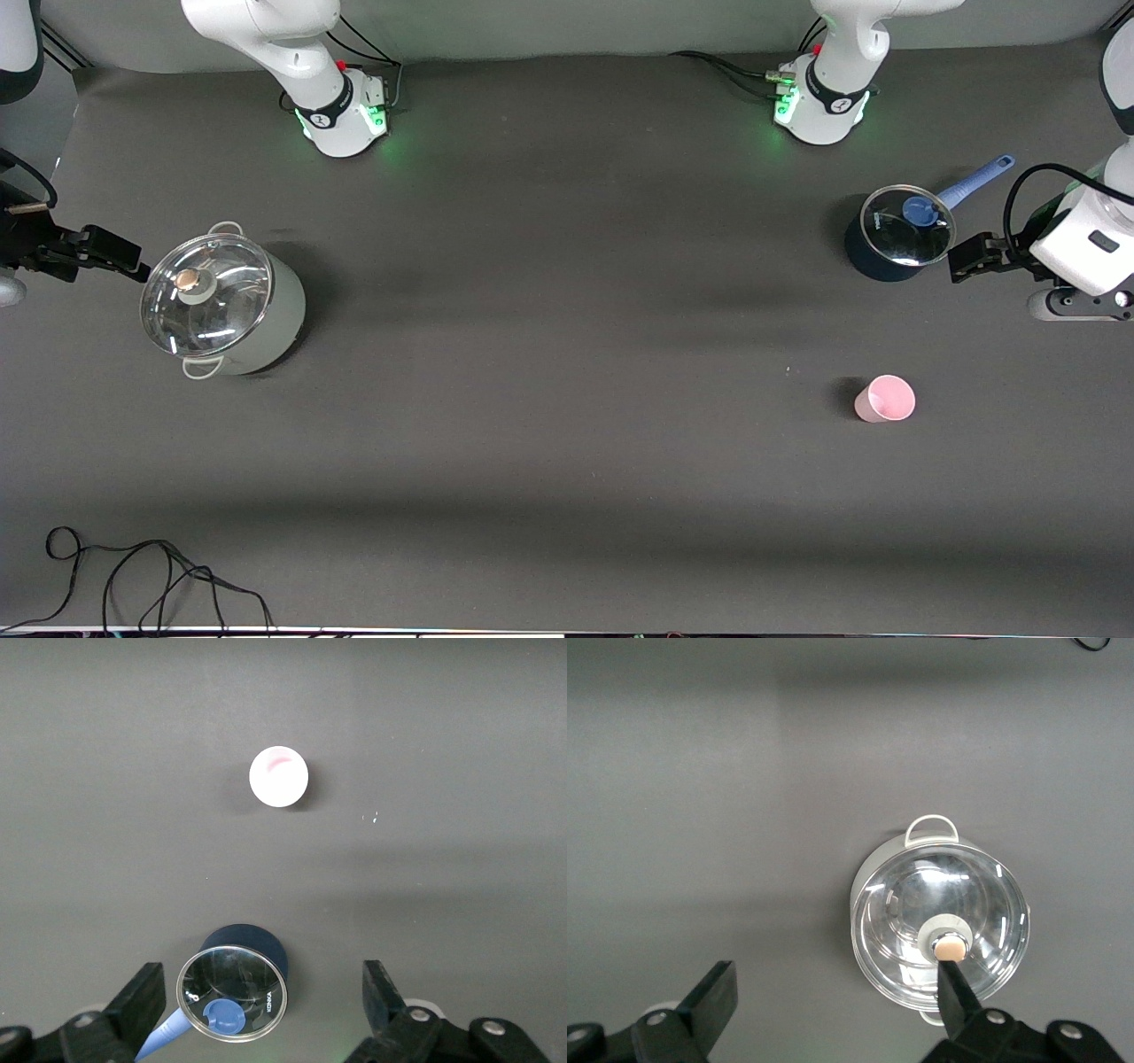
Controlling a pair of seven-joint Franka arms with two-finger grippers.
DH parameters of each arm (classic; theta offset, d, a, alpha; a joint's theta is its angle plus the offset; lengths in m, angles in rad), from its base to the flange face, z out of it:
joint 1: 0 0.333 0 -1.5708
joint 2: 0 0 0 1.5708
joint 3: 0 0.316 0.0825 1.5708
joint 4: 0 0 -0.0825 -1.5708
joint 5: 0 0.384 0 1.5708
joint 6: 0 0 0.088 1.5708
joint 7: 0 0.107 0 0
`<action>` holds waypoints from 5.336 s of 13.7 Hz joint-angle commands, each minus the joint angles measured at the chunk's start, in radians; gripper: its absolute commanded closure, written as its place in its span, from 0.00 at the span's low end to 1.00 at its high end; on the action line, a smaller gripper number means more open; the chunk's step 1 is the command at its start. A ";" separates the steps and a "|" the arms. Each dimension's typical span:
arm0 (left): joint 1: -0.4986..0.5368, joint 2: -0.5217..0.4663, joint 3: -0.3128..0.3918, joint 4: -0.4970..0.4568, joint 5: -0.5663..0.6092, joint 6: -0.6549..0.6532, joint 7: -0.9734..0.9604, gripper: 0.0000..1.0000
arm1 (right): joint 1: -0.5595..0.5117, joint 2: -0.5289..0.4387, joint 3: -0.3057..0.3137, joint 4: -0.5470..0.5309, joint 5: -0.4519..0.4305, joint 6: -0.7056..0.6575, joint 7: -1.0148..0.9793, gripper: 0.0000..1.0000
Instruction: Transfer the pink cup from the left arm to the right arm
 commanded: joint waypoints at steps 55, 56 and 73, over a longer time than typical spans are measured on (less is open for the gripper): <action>0.609 1.067 -0.127 0.285 -1.112 -0.032 2.619 0.01 | -0.006 0.000 -0.001 0.014 0.010 -0.055 -0.068 0.00; 0.609 1.071 -0.127 0.285 -1.112 -0.032 2.624 0.01 | -0.006 0.000 -0.001 0.014 0.010 -0.055 -0.068 0.00; 0.512 1.094 -0.138 0.279 -1.166 0.027 2.635 0.96 | -0.006 0.000 -0.001 0.014 0.011 -0.053 -0.068 0.00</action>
